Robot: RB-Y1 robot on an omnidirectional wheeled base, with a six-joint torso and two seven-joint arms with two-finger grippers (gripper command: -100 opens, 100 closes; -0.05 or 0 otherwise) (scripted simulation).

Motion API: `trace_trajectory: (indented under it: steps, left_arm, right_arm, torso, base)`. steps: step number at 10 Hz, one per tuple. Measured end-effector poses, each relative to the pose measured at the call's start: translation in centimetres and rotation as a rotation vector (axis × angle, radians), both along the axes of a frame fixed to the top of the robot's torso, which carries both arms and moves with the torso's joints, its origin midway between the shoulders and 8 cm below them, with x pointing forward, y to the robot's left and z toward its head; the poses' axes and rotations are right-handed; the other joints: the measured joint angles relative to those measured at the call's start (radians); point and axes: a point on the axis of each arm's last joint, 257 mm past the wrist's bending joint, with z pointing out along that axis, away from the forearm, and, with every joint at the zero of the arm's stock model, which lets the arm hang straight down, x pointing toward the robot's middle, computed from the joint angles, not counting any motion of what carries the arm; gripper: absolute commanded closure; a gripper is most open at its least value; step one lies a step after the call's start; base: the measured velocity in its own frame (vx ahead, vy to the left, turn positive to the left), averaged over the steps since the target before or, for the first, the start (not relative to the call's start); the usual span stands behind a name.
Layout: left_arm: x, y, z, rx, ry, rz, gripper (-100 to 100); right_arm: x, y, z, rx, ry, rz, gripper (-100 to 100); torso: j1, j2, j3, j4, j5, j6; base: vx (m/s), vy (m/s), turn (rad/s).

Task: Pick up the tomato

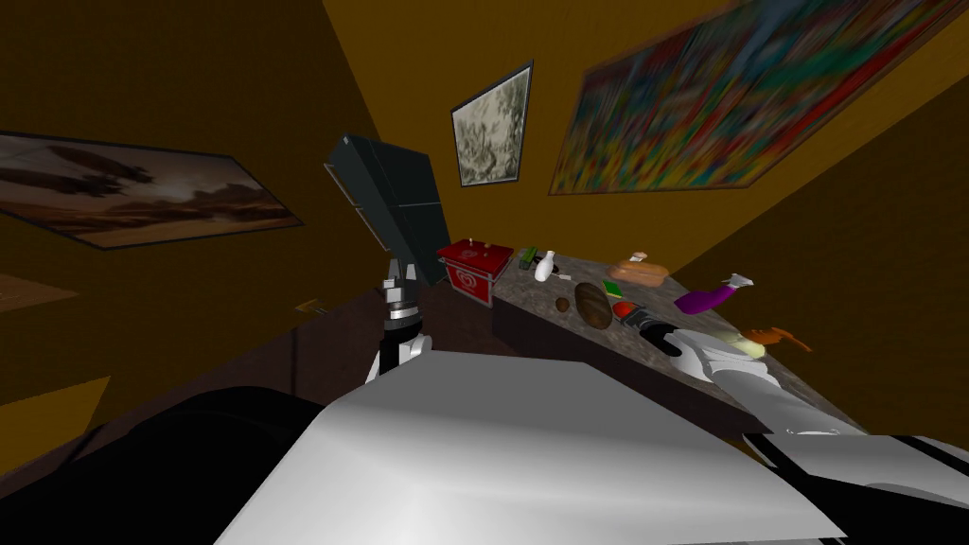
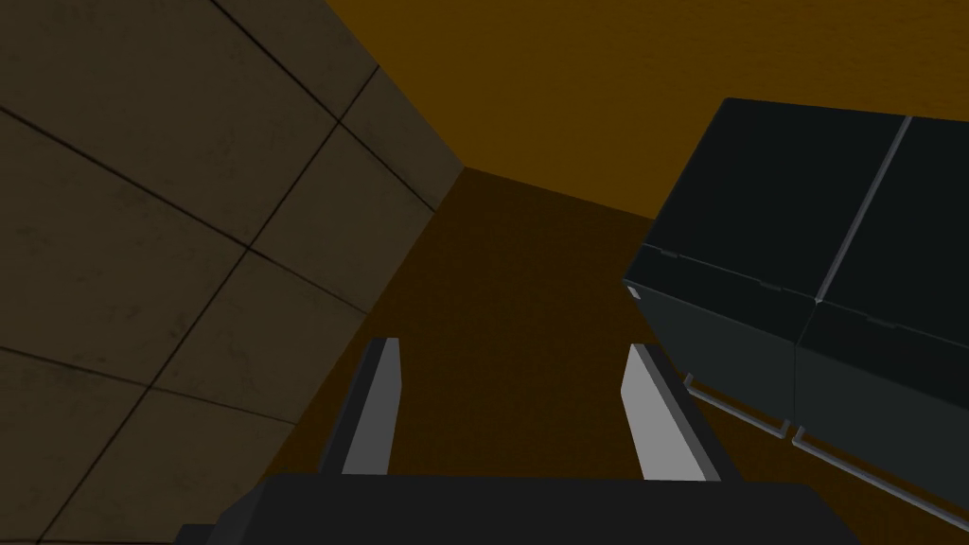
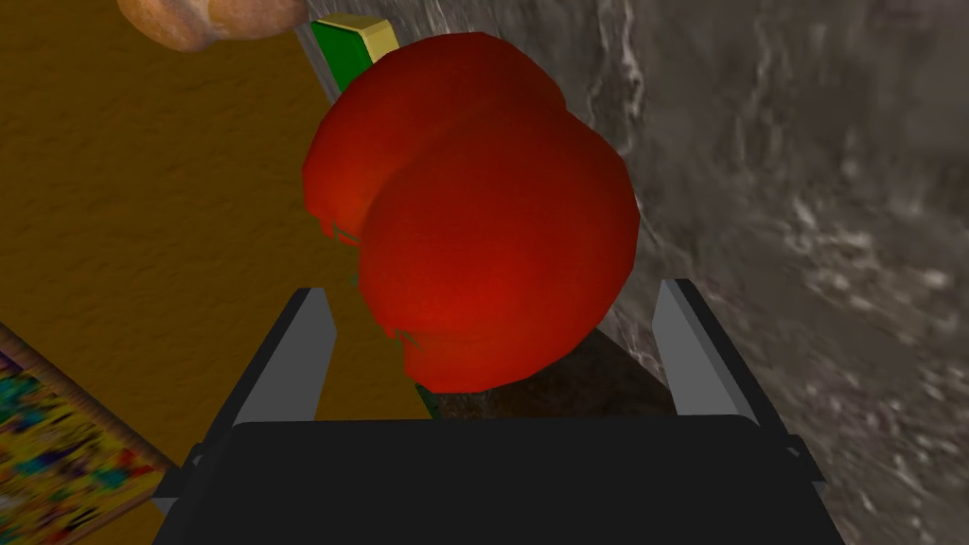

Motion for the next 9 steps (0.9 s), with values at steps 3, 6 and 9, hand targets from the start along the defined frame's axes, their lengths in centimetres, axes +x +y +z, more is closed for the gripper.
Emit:
trace_trajectory:
  steps: [3,6,9]
  left_arm:
    - [0.0,0.0,0.0,0.000,0.000,0.000,0]
    - [0.0,0.0,0.0,0.000,0.000,0.000,0]
    - [0.0,0.0,0.0,0.000,0.000,0.000,0]
  right_arm:
    - [1.3,-0.3,0.2,-0.001,-0.002,-0.007,-100]
    - [1.7,-0.4,0.3,-0.002,0.000,-0.010,100]
    - [1.6,-0.6,0.4,-0.002,-0.004,-0.018,100]
  torso:
    - [0.000,0.000,0.000,0.000,0.000,0.000]
    - [0.000,-0.002,-0.001,0.000,0.001,0.000]
    - [0.001,-0.003,-0.002,-0.001,0.001,-0.002]
  base:
    - [-0.051,-0.003,0.032]
    - [-0.006,0.001,-0.004]
    - [0.000,0.000,0.000]
